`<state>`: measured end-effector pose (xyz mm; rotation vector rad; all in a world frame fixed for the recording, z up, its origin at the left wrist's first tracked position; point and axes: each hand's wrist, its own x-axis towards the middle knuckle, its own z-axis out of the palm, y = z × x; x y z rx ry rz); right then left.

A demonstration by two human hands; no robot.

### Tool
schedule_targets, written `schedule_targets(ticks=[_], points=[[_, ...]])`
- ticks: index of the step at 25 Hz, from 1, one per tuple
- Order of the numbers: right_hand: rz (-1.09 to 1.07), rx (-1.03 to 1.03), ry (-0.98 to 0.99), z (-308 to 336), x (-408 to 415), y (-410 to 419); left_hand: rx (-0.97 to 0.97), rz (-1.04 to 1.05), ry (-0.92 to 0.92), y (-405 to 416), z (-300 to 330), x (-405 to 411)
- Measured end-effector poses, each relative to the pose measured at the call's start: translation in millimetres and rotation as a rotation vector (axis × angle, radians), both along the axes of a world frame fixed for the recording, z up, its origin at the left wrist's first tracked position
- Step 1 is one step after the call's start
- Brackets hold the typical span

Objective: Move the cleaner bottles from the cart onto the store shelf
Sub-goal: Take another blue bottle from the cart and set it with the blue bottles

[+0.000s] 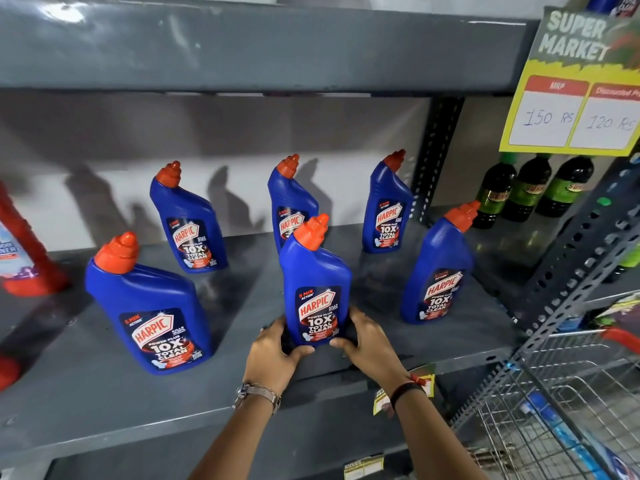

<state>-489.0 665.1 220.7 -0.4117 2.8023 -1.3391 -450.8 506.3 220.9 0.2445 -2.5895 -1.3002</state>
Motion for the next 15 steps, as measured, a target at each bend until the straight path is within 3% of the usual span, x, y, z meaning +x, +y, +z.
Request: schedule_targets(ticks=[15], points=[[-0.029, 0.021, -0.056, 3.7, 2.6, -1.5, -0.049, -0.012, 0.025, -0.5, -5.5, -4.2]])
